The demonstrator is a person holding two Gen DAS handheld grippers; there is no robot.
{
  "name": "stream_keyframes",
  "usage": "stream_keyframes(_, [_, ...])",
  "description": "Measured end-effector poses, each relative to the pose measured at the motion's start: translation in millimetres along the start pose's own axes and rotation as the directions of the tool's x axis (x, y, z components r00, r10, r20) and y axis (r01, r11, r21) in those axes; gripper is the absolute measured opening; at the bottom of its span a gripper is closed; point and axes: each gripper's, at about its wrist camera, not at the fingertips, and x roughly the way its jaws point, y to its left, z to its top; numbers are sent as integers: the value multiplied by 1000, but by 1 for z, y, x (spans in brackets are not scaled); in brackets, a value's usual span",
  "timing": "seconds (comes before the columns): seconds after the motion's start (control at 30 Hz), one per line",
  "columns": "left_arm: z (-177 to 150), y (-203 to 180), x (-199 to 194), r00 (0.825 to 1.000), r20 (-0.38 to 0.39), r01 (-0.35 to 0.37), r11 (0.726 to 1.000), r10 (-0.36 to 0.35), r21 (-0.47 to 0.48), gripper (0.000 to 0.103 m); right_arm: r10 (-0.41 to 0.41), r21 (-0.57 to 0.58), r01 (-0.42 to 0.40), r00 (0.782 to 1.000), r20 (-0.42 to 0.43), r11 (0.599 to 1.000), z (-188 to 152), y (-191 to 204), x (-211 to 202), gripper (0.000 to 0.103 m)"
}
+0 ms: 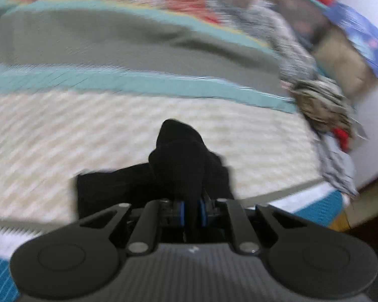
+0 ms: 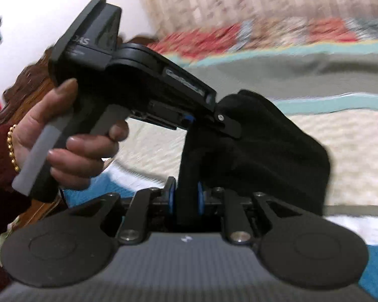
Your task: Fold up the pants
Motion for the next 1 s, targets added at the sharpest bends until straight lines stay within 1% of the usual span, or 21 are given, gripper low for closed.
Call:
stream_keyframes(0.03, [-5, 14, 4, 1000, -8, -27, 999, 27, -19, 11, 15, -14, -16, 999, -38, 1000, -1, 7, 17, 24])
stream_keyframes(0.07, [-12, 29, 14, 998, -23, -62, 998, 61, -32, 18, 29, -12, -30, 996, -87, 999, -3, 10, 37, 27])
stream_keyframes(0.1, [-19, 42, 25, 995, -41, -96, 994, 93, -59, 23, 41, 3, -41, 991, -131, 999, -7, 9, 54, 36])
stream_keyframes(0.13, [-27, 55, 36, 990, -67, -128, 987, 122, -98, 32, 49, 13, -48, 983, -176, 999, -14, 8, 72, 49])
stream_keyframes(0.17, [-35, 66, 48, 985, -98, -154, 979, 141, -133, 36, 43, 8, -42, 973, -227, 999, -22, 7, 87, 50])
stream_keyframes(0.2, [-41, 75, 53, 987, -101, -143, 977, 128, -157, 37, 31, 4, -31, 969, -247, 1000, -26, 5, 91, 50])
stream_keyframes(0.27, [-48, 81, 46, 995, -49, -94, 976, 86, -195, 41, 63, 13, -62, 974, -218, 998, -24, 3, 76, 50])
stream_keyframes(0.33, [-49, 84, 29, 998, 8, -65, 973, 69, -221, 44, 86, 29, -82, 985, -151, 996, -17, -4, 46, 50])
stream_keyframes(0.43, [-58, 89, 1, 991, 106, -57, 968, 85, -243, 50, 23, 86, -19, 999, -37, 996, -12, -26, 0, 50])
stream_keyframes(0.5, [-62, 83, -11, 987, 155, -8, 973, 45, -232, 58, -25, 140, 24, 1000, 6, 990, -18, -42, -21, 51])
stream_keyframes(0.57, [-67, 71, -8, 987, 155, -8, 983, 37, -184, 58, -37, 209, 38, 999, -10, 977, -29, -57, -25, 50])
stream_keyframes(0.6, [-71, 65, -1, 989, 134, -45, 989, 64, -143, 57, -45, 239, 55, 998, -49, 969, -36, -63, -17, 49])
stream_keyframes(0.63, [-76, 59, 10, 988, 96, -109, 990, 118, -93, 58, -50, 258, 73, 994, -94, 963, -44, -65, -6, 46])
stream_keyframes(0.67, [-83, 55, 24, 982, 57, -179, 983, 181, -46, 60, -47, 263, 78, 991, -123, 961, -51, -67, 4, 46])
stream_keyframes(0.7, [-90, 56, 37, 973, 46, -226, 974, 226, -12, 65, -47, 258, 78, 991, -122, 963, -60, -67, 9, 46])
stream_keyframes(0.73, [-94, 62, 41, 971, 57, -231, 972, 233, -30, 68, -43, 246, 71, 992, -117, 967, -60, -64, 8, 46])
stream_keyframes(0.8, [-94, 80, 29, 986, 51, -153, 977, 162, -147, 67, -54, 192, 77, 991, -120, 978, -50, -53, 3, 47])
stream_keyframes(0.87, [-92, 92, 14, 991, 70, -100, 976, 115, -192, 67, -64, 169, 78, 994, -84, 983, -48, -47, -12, 47])
stream_keyframes(0.9, [-94, 96, 4, 990, 92, -84, 975, 104, -206, 67, -59, 190, 68, 997, -52, 979, -46, -49, -19, 49])
stream_keyframes(0.93, [-95, 98, -4, 990, 108, -70, 975, 95, -211, 68, -36, 227, 42, 999, -31, 973, -46, -56, -20, 49])
stream_keyframes(1.0, [-95, 98, -11, 988, 126, -63, 974, 92, -217, 69, 57, 292, -45, 998, -32, 955, -48, -59, -7, 47])
